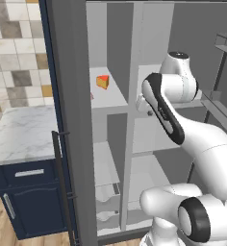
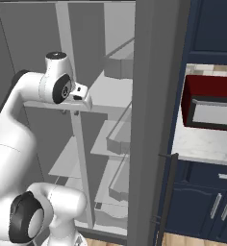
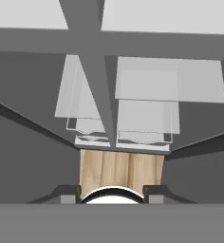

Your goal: Pick up the frozen steak from the freezer, place it on any shelf in the fridge, and close the fridge and freezer doors when done.

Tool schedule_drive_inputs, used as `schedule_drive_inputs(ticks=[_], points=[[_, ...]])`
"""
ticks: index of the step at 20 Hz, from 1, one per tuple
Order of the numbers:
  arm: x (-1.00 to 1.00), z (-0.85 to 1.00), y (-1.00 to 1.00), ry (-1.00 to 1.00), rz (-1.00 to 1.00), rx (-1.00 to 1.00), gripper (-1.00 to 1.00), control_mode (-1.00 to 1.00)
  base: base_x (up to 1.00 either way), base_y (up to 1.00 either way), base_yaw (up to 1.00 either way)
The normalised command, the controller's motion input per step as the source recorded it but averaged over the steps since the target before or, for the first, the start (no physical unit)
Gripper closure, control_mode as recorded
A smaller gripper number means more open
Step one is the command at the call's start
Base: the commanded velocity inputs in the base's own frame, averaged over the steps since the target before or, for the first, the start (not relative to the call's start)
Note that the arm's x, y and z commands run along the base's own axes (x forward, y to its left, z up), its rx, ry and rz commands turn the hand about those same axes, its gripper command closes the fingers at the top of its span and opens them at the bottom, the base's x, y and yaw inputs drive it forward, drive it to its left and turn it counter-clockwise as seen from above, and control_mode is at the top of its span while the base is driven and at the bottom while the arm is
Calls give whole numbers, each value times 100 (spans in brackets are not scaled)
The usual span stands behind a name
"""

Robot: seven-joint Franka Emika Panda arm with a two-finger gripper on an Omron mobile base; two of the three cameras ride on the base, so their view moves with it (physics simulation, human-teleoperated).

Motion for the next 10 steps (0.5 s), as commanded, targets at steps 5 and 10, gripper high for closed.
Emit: schedule_drive_inputs(ticks=[5, 10], points=[[-42, -1, 0, -3, 0, 0, -100, -100, 0, 0, 0], [-63, -16, 0, -6, 0, 1, -100, -100, 0, 0, 0]])
